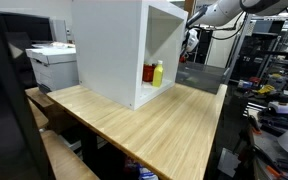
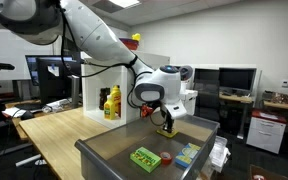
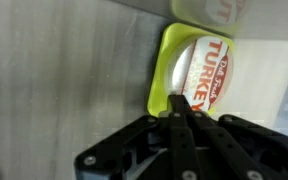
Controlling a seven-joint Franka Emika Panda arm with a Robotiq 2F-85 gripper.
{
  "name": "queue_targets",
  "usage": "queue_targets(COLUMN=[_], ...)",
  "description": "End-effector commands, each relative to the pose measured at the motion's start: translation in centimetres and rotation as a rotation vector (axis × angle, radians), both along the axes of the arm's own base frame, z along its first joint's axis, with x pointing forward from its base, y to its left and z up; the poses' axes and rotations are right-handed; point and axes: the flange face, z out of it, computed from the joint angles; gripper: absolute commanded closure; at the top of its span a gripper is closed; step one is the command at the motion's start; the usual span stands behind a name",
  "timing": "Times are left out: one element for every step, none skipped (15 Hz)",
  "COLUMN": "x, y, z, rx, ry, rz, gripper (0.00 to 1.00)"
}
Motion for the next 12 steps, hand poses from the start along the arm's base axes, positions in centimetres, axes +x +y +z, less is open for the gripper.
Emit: queue_targets(x=[0.6, 0.7, 1.0, 1.0, 0.9, 0.8, 0.7, 0.3, -0.2, -0.4, -0.9, -1.5], y=[0.8, 0.8, 0.5, 0.3, 0.1, -0.2, -0.4, -0.8, -1.3, -1.5, -1.9, -2.9], z=[2.6, 2.9, 3.7, 4.1, 4.5, 4.5, 4.5, 4.4, 4.4, 4.4, 4.4, 4.7], rx=[0.016, 0.016, 0.016, 0.016, 0.009, 0.004, 0.001, -0.003, -0.004, -0.01, -0.019, -0.033], ry=[-0.064, -0.072, -0.088, -0.096, -0.094, -0.094, -0.091, -0.076, -0.047, -0.039, -0.025, -0.013], rz=[0.006, 0.003, -0.003, -0.007, -0.005, -0.011, -0.014, -0.02, -0.022, -0.022, -0.02, -0.02], gripper=[1.0, 1.0, 1.0, 1.0, 0.74, 0.74, 0.7, 0.63, 0.56, 0.52, 0.46, 0.34])
